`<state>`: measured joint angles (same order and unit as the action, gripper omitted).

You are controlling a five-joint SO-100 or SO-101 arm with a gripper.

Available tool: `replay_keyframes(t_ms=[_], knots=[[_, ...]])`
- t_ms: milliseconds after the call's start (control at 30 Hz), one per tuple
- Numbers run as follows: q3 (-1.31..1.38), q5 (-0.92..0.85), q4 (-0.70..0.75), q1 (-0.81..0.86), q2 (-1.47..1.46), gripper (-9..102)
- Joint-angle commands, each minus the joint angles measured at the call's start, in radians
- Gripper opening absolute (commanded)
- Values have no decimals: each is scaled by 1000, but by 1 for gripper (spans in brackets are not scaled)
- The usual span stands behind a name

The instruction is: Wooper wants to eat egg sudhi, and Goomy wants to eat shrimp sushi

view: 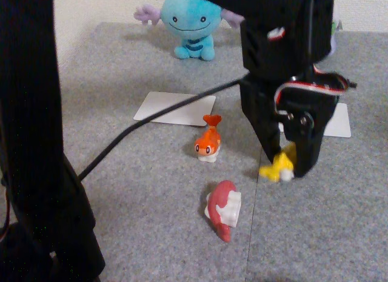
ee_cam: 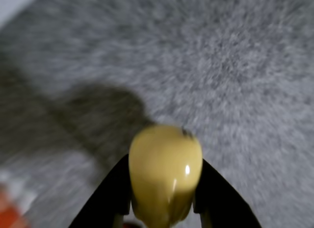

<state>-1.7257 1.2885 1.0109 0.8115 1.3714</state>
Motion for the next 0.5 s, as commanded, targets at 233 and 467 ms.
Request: replay_keyframes(t_ms=[233,467], knots=[[23,112,107,-267,402,5],[23,216,144,-557,462,5]])
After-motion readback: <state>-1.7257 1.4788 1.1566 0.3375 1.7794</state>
